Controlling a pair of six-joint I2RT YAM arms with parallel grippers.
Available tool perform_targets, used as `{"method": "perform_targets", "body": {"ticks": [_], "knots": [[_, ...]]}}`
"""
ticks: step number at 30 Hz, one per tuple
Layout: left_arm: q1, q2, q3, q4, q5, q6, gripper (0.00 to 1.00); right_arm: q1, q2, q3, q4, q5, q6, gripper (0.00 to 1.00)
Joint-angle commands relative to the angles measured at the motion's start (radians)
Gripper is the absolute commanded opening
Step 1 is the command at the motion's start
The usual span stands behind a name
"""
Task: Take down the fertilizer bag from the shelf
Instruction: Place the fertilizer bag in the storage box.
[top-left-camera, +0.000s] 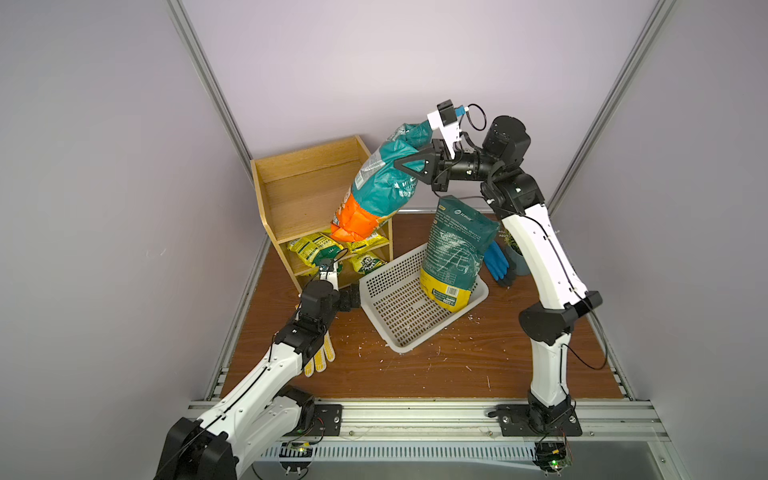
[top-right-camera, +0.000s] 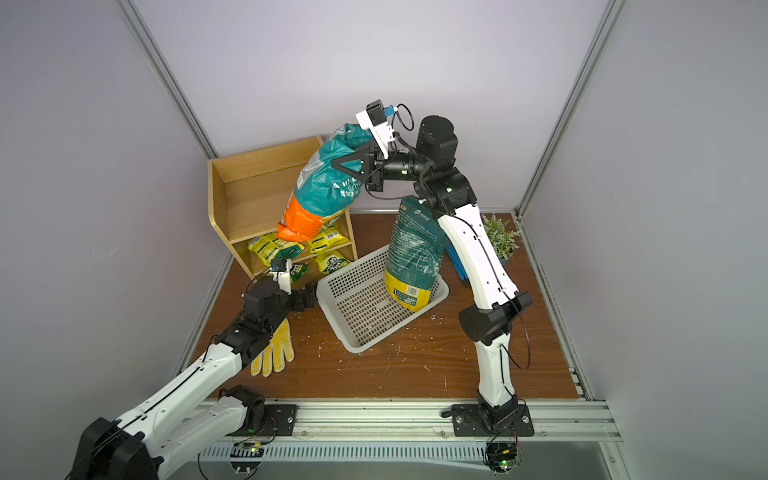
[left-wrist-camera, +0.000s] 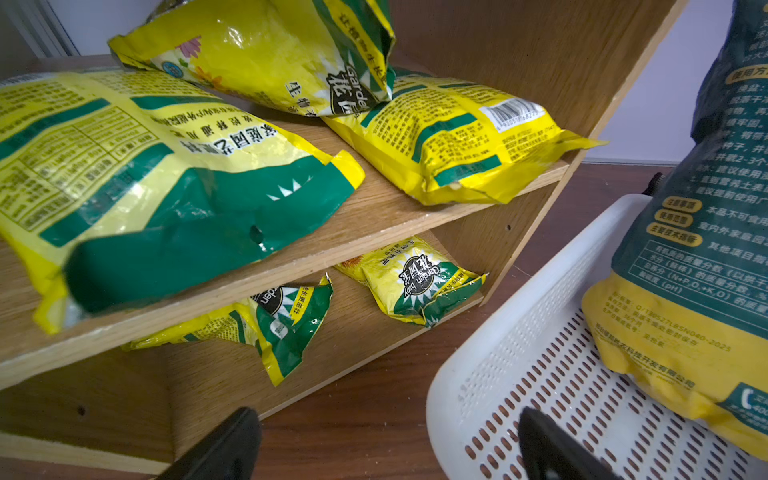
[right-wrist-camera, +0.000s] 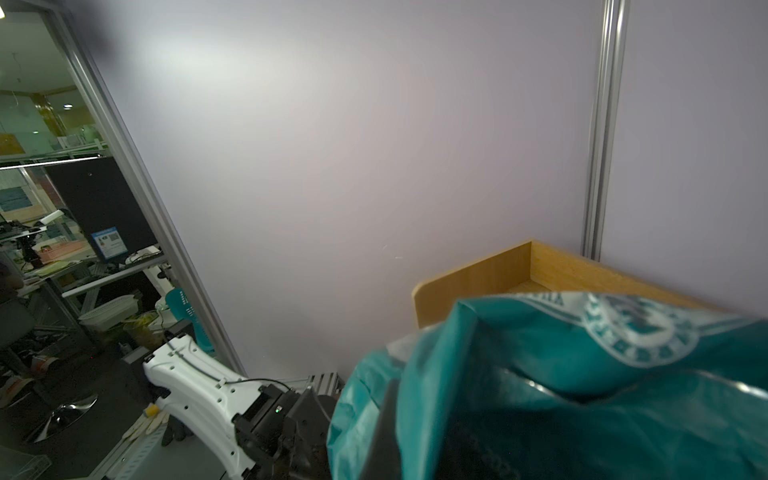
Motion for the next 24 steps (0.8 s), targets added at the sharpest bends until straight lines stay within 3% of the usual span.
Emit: {"method": "perform_targets", "body": {"ticks": [1,6,19,24], "knots": [[-0.004,-0.001,-0.003,0.004,-0.001,0.009,1.00,0.000,-0.204,-0.134,-0.094,-0.026,-0.218,0.00],[-0.004,-0.001,-0.004,-0.004,0.001,0.005,1.00,0.000,-0.349,-0.358,-0.145,-0.013,-0.321,0.00],[-0.004,0.007,-0.007,-0.012,-0.007,0.002,1.00,-0.001,-0.475,-0.487,-0.199,0.051,-0.436,0.00],[-0.004,0.018,-0.006,-0.012,-0.004,0.000,1.00,-0.001,-0.453,-0.577,-0.198,0.034,-0.488,0.00]]}}
